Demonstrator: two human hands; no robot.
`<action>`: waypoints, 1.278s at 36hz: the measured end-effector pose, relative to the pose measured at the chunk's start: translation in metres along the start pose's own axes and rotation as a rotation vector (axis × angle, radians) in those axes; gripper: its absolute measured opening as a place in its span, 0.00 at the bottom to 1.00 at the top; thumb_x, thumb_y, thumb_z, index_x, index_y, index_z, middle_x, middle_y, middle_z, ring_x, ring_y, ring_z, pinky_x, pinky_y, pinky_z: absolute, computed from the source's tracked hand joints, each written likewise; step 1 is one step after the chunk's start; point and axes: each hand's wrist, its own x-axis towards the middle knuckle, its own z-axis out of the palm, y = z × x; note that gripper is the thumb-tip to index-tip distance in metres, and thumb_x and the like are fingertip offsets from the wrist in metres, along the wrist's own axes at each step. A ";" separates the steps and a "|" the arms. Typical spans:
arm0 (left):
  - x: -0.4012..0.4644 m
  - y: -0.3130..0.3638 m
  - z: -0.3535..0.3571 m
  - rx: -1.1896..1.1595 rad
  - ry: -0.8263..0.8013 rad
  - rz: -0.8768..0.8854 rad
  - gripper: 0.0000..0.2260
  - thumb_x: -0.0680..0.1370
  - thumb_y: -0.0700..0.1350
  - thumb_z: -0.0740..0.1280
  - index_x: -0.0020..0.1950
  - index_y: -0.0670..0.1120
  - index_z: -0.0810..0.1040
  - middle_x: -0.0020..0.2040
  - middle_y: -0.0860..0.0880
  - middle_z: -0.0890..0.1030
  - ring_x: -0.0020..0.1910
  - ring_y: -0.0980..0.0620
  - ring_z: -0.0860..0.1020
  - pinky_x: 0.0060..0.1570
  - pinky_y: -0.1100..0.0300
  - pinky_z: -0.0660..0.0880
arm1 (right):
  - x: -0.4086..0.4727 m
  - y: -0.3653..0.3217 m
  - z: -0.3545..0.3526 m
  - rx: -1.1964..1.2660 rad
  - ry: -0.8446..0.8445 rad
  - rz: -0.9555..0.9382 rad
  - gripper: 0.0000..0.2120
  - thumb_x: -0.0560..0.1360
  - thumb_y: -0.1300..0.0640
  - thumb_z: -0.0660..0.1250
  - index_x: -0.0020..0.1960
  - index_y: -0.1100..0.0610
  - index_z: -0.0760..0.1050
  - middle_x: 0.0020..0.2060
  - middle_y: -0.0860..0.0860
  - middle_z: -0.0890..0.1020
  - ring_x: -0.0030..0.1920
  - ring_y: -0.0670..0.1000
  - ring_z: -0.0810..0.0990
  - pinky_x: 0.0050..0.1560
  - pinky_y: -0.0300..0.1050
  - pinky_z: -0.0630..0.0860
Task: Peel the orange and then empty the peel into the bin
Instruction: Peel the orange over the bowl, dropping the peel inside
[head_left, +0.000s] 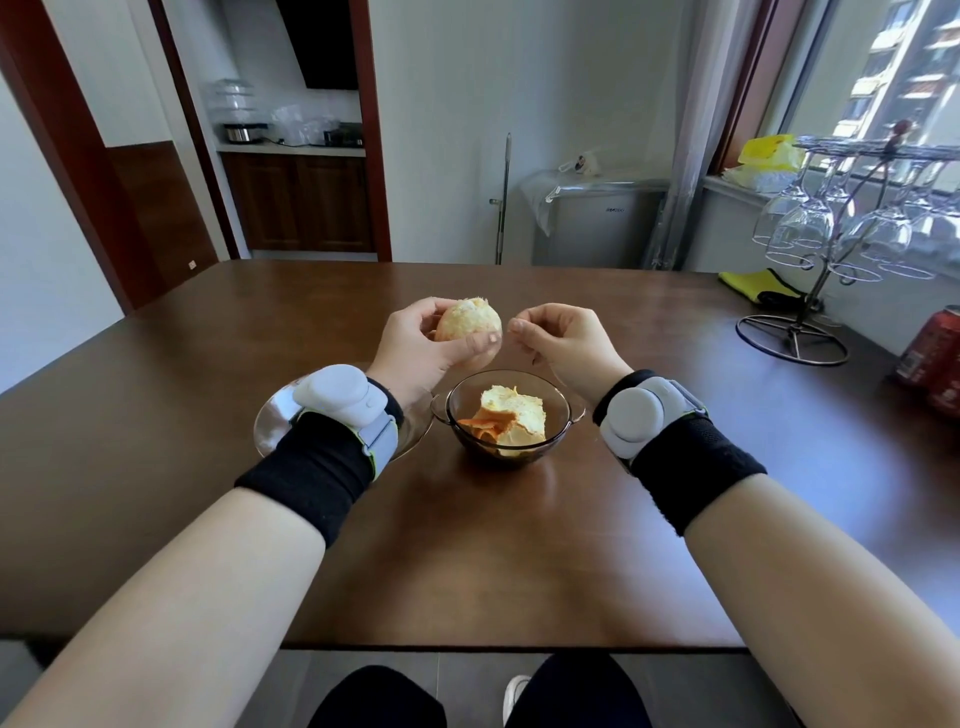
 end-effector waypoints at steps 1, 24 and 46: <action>0.001 0.000 0.000 -0.050 0.006 -0.022 0.18 0.67 0.43 0.78 0.54 0.46 0.78 0.48 0.51 0.81 0.48 0.55 0.79 0.47 0.61 0.80 | 0.000 0.003 -0.002 0.007 0.012 0.015 0.06 0.75 0.58 0.68 0.40 0.55 0.78 0.31 0.48 0.78 0.29 0.40 0.74 0.35 0.34 0.75; 0.004 -0.005 -0.008 -0.522 -0.143 -0.368 0.15 0.79 0.55 0.61 0.59 0.45 0.73 0.55 0.45 0.77 0.53 0.49 0.76 0.52 0.58 0.73 | -0.004 -0.001 -0.002 -0.172 -0.185 0.084 0.05 0.71 0.57 0.73 0.46 0.57 0.82 0.34 0.47 0.81 0.30 0.38 0.76 0.32 0.28 0.71; 0.000 -0.002 -0.006 -0.347 -0.218 -0.231 0.32 0.63 0.57 0.75 0.63 0.45 0.75 0.56 0.44 0.80 0.56 0.48 0.78 0.49 0.61 0.79 | -0.006 -0.010 0.005 0.022 -0.260 0.150 0.13 0.76 0.50 0.66 0.60 0.48 0.77 0.50 0.55 0.84 0.41 0.48 0.81 0.48 0.49 0.81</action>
